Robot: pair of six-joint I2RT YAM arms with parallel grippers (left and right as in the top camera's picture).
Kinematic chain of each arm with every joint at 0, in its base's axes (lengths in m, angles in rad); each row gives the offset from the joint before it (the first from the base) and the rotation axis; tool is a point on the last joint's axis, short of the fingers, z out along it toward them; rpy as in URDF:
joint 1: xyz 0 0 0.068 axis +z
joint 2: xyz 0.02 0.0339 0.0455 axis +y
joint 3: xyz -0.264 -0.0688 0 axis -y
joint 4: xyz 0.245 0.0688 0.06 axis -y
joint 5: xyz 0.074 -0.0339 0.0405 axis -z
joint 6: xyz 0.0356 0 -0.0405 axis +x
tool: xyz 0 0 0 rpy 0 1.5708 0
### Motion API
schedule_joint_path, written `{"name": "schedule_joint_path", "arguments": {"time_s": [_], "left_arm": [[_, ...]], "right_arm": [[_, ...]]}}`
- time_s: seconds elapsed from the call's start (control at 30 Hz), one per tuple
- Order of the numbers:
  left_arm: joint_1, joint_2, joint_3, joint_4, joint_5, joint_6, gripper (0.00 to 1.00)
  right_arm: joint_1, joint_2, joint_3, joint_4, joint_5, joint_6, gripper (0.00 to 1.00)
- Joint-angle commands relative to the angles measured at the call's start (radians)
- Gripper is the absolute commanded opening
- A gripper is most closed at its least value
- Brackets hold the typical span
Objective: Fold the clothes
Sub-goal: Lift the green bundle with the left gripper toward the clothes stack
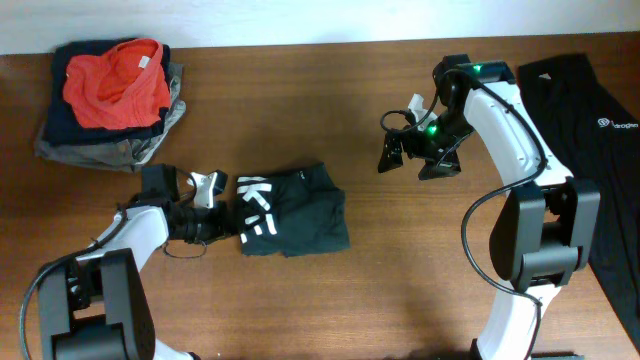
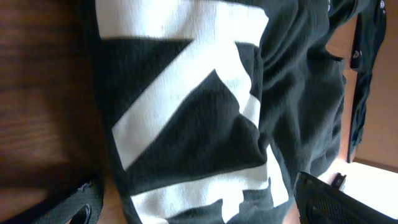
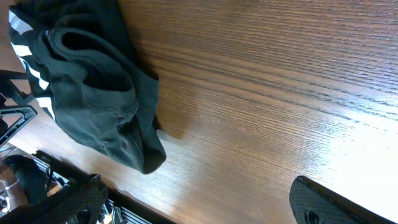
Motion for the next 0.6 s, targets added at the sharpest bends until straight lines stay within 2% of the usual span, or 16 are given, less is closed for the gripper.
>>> {"name": "schedule_joint_path", "arguments": {"time_s": [0.0,0.23,0.33,0.57], "left_arm": [[0.008,0.025,0.018,0.031,-0.067,0.016,0.97],[0.005,0.085,0.018,0.072,-0.092,-0.042,0.93],[0.004,0.134,0.018,0.091,-0.092,-0.093,0.82],[-0.076,0.229,0.018,0.147,-0.066,-0.143,0.8]], "right_arm": [[0.0,-0.034,0.013,0.006,-0.016,-0.015,0.99],[0.0,-0.034,0.013,0.008,-0.016,-0.015,0.99],[0.0,-0.034,0.013,0.008,-0.016,-0.015,0.99],[0.0,-0.034,0.013,0.008,-0.016,-0.015,0.99]]}}
